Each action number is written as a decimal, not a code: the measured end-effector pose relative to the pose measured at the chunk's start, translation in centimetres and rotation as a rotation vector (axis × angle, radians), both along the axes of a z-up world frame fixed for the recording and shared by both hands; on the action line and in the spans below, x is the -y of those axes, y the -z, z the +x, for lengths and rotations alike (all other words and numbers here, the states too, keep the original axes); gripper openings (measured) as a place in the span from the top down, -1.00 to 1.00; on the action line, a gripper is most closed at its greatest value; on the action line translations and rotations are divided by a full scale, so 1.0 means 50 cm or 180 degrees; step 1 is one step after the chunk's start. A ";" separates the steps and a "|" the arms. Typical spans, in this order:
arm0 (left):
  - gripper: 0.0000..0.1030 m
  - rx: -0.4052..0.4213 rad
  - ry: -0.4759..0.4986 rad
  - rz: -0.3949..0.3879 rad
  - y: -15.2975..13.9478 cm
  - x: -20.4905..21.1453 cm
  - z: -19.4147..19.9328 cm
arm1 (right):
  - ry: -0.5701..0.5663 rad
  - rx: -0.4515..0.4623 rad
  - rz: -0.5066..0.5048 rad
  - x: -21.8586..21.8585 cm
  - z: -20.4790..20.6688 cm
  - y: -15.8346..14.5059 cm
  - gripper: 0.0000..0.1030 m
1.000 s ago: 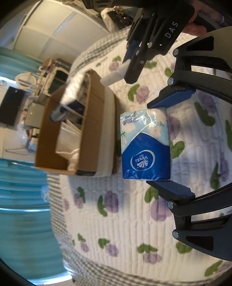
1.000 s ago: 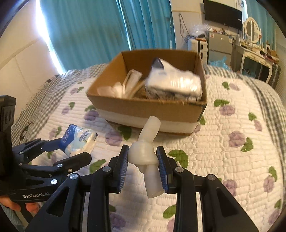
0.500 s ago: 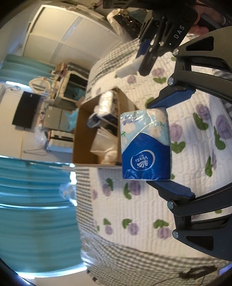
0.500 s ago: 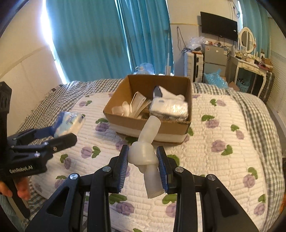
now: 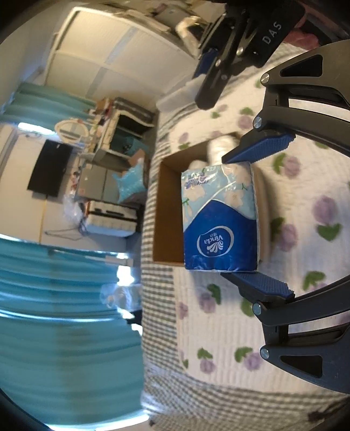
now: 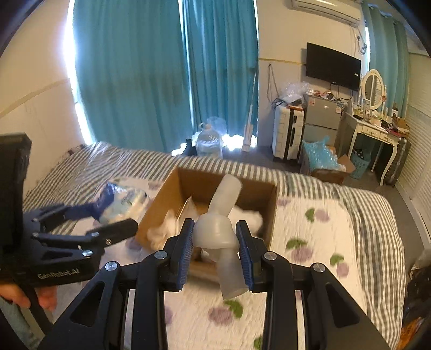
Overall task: Organize soft objects
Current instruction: 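Drop the plastic tube into the box with the right gripper while the left drops the tissue pack in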
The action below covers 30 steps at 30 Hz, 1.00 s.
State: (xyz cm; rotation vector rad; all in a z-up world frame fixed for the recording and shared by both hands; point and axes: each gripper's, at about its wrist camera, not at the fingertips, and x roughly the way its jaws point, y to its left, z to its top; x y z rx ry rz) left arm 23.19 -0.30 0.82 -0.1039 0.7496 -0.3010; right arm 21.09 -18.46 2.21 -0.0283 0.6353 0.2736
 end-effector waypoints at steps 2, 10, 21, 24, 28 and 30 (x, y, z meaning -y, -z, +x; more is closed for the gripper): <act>-0.42 -0.0006 -0.0013 -0.0050 0.008 0.006 0.046 | 0.0013 0.0012 0.0028 0.006 0.044 -0.008 0.39; -0.53 0.0012 0.0023 0.0211 0.075 0.044 0.140 | 0.0111 -0.0093 0.0042 0.027 0.190 0.031 0.39; -0.59 0.0203 0.0045 0.0517 0.107 0.045 0.180 | 0.0150 -0.0198 0.0106 0.018 0.292 0.098 0.08; -0.59 0.0217 0.0022 0.0532 0.100 0.037 0.177 | 0.0223 -0.0188 0.0154 0.017 0.291 0.097 -0.40; -0.59 0.0241 -0.0015 0.0534 0.076 0.030 0.154 | 0.0272 -0.0148 0.0181 0.023 0.268 0.068 -0.40; -0.59 0.0283 -0.0028 0.0547 0.053 0.031 0.137 | 0.0314 -0.0105 0.0156 0.030 0.242 0.040 -0.40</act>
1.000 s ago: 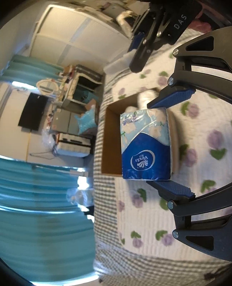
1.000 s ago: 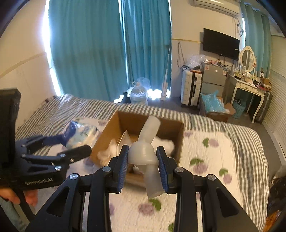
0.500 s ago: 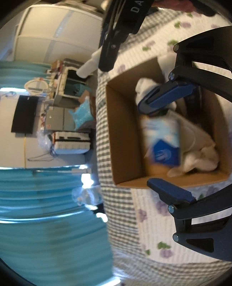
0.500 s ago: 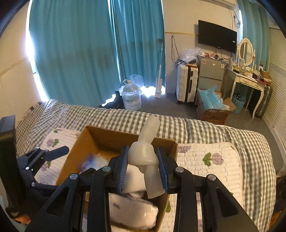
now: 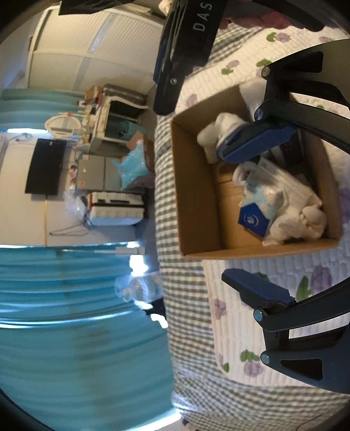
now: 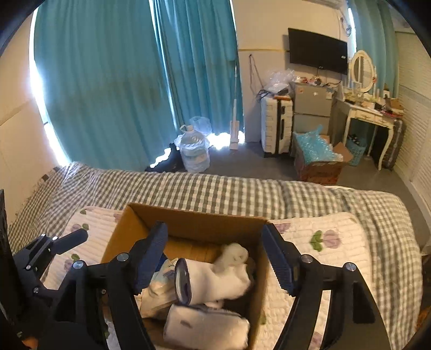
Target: Organize soft objects
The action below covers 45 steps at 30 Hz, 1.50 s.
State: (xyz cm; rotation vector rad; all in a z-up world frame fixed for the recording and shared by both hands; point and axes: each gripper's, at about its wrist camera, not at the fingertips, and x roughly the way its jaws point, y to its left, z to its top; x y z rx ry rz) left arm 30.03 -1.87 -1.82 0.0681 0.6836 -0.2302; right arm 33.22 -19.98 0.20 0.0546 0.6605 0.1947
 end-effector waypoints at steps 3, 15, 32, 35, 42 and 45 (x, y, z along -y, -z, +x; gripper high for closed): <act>-0.59 0.0110 -0.0003 -0.0004 -0.044 0.005 -0.035 | 0.0045 0.0092 -0.0023 0.010 -0.044 -0.051 -0.41; -0.94 0.1031 -0.0123 -0.0072 -0.310 -0.011 -0.315 | 0.0279 0.1002 -0.0075 0.056 -0.375 -0.310 -0.90; -1.00 0.1752 -0.0549 -0.0320 -0.251 -0.042 -0.522 | 0.0330 0.1486 0.0099 0.082 -0.612 -0.199 -1.00; -1.00 0.1502 -0.0544 -0.0362 -0.182 -0.039 -0.492 | 0.0390 0.1296 0.0078 0.081 -0.580 -0.108 -1.00; -1.00 0.1128 -0.0518 -0.0069 -0.053 -0.016 -0.439 | 0.0243 0.1008 -0.0059 0.068 -0.511 0.005 -1.00; -1.00 0.0991 -0.0531 -0.0053 -0.025 -0.016 -0.422 | 0.0192 0.0963 -0.0114 0.061 -0.496 0.030 -1.00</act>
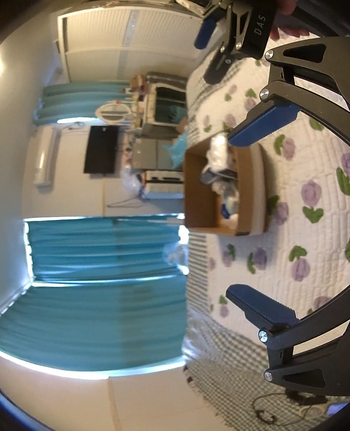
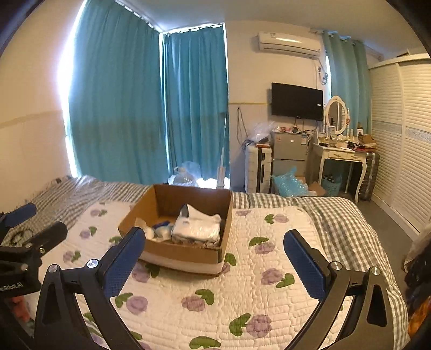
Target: Organize soft objects
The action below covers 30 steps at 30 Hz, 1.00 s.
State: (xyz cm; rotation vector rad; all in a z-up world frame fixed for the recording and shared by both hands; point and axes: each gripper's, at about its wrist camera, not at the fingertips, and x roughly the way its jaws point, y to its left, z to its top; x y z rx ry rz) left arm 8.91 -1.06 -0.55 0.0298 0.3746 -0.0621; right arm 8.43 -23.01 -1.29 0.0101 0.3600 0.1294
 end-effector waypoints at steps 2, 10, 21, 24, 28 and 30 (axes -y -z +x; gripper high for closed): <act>-1.00 -0.0036 -0.0002 0.0009 0.010 0.001 0.002 | -0.0018 -0.0023 0.0005 -0.001 0.005 0.011 -1.00; -1.00 -0.0072 0.0008 0.0007 0.023 -0.005 -0.001 | -0.0043 -0.0078 -0.0019 -0.011 0.014 0.017 -1.00; -1.00 -0.0081 -0.0020 -0.0029 0.013 -0.015 -0.003 | -0.0102 -0.0062 -0.0058 -0.027 0.010 0.012 -1.00; -1.00 -0.0084 -0.0029 -0.0032 0.012 -0.018 -0.003 | -0.0105 -0.0061 -0.0054 -0.027 0.010 0.012 -1.00; -1.00 -0.0070 -0.0035 -0.0029 0.013 -0.020 -0.004 | -0.0099 -0.0061 -0.0050 -0.029 0.010 0.013 -1.00; -1.00 -0.0079 -0.0036 -0.0024 0.013 -0.019 -0.003 | -0.0102 -0.0062 -0.0048 -0.030 0.010 0.013 -1.00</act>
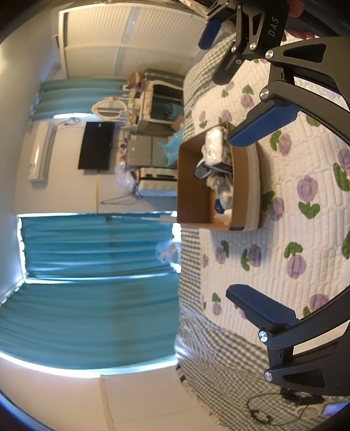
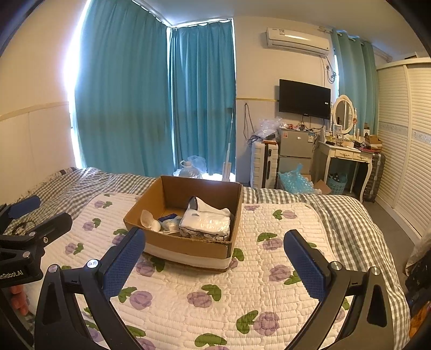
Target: Organize soft objects
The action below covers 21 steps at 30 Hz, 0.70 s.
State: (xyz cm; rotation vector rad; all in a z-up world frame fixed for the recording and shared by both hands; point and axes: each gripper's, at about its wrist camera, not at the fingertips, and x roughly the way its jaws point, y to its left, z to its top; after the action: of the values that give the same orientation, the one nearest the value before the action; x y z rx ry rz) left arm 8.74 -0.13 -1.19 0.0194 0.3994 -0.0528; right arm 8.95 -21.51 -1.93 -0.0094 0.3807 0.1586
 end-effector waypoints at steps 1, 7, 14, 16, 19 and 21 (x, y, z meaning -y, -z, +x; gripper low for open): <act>-1.00 -0.0009 0.0001 0.0003 0.000 0.000 0.000 | 0.0002 -0.0001 0.0000 0.000 0.000 0.000 -1.00; -1.00 -0.0012 0.0005 -0.0024 -0.001 -0.001 0.000 | -0.0001 -0.0004 0.0003 0.001 0.000 0.000 -1.00; -1.00 0.0005 0.0003 -0.0010 -0.002 0.000 0.000 | 0.0007 -0.0020 0.0008 -0.003 -0.001 0.004 -1.00; -1.00 0.0004 0.0001 -0.0009 -0.002 0.000 -0.001 | 0.0007 -0.0020 0.0009 -0.003 0.000 0.004 -1.00; -1.00 0.0003 0.0003 -0.0008 -0.002 -0.001 0.000 | 0.0010 -0.0018 0.0010 -0.003 -0.001 0.004 -1.00; -1.00 0.0006 0.0002 -0.0007 -0.002 -0.001 0.000 | 0.0006 -0.0020 0.0014 -0.003 -0.001 0.004 -1.00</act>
State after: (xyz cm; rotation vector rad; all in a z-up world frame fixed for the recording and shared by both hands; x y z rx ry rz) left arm 8.73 -0.07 -1.08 0.0173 0.3974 -0.0538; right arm 8.93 -21.36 -2.11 -0.0043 0.3865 0.1575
